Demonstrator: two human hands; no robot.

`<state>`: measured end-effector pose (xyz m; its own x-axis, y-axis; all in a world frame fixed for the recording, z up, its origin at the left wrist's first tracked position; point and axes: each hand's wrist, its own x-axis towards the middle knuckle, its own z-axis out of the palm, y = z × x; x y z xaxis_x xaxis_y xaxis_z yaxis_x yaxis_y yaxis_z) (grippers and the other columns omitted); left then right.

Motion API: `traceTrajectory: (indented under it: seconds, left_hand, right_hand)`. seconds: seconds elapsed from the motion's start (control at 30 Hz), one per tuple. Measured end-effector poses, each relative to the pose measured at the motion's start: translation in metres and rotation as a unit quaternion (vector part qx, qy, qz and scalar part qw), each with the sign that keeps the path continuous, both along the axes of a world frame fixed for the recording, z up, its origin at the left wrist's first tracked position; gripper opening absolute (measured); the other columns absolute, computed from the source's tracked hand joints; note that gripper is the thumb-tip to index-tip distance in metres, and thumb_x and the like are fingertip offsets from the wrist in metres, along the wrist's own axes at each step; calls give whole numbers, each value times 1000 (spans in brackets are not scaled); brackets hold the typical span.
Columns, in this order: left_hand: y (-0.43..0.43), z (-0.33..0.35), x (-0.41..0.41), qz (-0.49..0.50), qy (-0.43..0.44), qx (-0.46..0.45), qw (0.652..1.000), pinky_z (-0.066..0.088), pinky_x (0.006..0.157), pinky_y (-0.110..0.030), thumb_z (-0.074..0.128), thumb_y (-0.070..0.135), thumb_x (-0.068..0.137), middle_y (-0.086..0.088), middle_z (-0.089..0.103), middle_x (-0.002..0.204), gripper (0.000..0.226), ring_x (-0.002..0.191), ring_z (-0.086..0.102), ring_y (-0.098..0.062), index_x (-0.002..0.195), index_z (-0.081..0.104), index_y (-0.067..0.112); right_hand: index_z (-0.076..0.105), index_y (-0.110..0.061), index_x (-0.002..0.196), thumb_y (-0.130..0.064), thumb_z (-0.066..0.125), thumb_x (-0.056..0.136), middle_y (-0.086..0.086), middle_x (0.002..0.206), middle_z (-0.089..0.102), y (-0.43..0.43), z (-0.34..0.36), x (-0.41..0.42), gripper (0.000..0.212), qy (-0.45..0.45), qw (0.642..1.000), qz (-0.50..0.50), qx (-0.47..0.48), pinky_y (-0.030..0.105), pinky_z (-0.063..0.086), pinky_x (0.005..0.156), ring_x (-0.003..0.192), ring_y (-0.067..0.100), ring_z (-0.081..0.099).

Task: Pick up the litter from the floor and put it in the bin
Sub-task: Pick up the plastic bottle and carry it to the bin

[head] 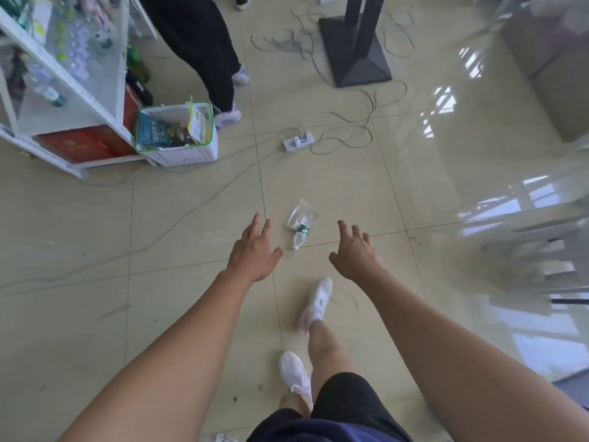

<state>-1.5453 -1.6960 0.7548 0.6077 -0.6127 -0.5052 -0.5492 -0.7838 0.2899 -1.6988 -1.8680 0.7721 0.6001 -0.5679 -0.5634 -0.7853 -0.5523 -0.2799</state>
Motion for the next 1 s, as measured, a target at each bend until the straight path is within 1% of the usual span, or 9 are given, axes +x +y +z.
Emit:
traceTrajectory:
  seconds: [0.07, 0.17, 0.33, 0.43, 0.5, 0.63, 0.8, 0.93, 1.0]
  left_hand:
    - [-41, -18, 24, 41, 21, 0, 999, 31, 117, -49, 42, 45, 104, -9, -4, 172, 72, 155, 18, -32, 163, 13, 16]
    - [-100, -58, 62, 68, 47, 10, 997, 29, 118, -49, 41, 44, 105, -8, 0, 172, 72, 154, 22, -32, 163, 13, 15]
    - [-162, -158, 136, 54, 83, 91, 991, 30, 116, -49, 41, 47, 104, -6, 0, 172, 75, 153, 23, -33, 164, 9, 15]
    - [-187, -221, 172, 51, 98, 101, 989, 30, 117, -49, 42, 47, 104, -5, 0, 173, 76, 153, 23, -32, 164, 9, 15]
    - [-198, -267, 191, 50, 108, 105, 987, 29, 118, -48, 44, 46, 104, -5, 0, 173, 76, 154, 22, -31, 164, 8, 15]
    - [-208, -382, 216, 29, 135, 127, 982, 31, 118, -47, 46, 44, 103, -6, 1, 173, 77, 153, 23, -32, 164, 9, 14]
    - [-205, -550, 231, 0, 169, 167, 971, 30, 119, -47, 51, 42, 101, -8, 4, 172, 80, 152, 25, -34, 164, 9, 14]
    - [-228, -673, 243, -51, 151, 159, 974, 36, 113, -48, 53, 32, 100, -13, 18, 167, 73, 146, 35, -37, 160, 17, 10]
    - [-254, -722, 248, -53, 134, 131, 981, 38, 109, -49, 55, 30, 99, -15, 25, 163, 76, 142, 40, -39, 160, 15, 7]
  right_hand:
    - [18, -20, 160, -22, 58, 92, 10, 142, 41, -28, -25, 27, 79, -7, 999, -31, 21, 43, 43, 98, 132, 35, 39]
    - [17, -18, 160, -19, 57, 93, 10, 142, 42, -71, -74, 70, 78, -7, 996, -67, 55, 44, 42, 100, 133, 35, 38]
    - [18, -20, 159, -18, 57, 91, 9, 137, 43, -136, -169, 131, 78, 14, 993, -95, 71, 41, 43, 94, 129, 34, 41]
    - [20, -21, 156, -18, 56, 91, 7, 134, 44, -159, -227, 159, 75, 25, 994, -89, 65, 37, 39, 86, 126, 32, 43]
    - [20, -22, 155, -21, 56, 92, 7, 134, 44, -164, -270, 176, 73, 37, 993, -85, 74, 38, 40, 85, 125, 32, 43]
    - [20, -22, 156, -23, 56, 93, 7, 135, 45, -157, -378, 206, 73, 50, 987, -108, 109, 39, 42, 89, 125, 32, 43]
    - [12, -20, 161, -26, 58, 94, 8, 139, 44, -139, -529, 232, 81, 63, 973, -168, 146, 42, 44, 94, 129, 33, 41]
    - [10, -18, 161, -26, 60, 93, 12, 137, 45, -134, -639, 241, 85, 58, 964, -215, 145, 42, 43, 96, 123, 36, 47]
    - [10, -17, 161, -26, 62, 93, 14, 136, 46, -137, -684, 245, 86, 47, 958, -245, 142, 42, 43, 96, 120, 38, 51]
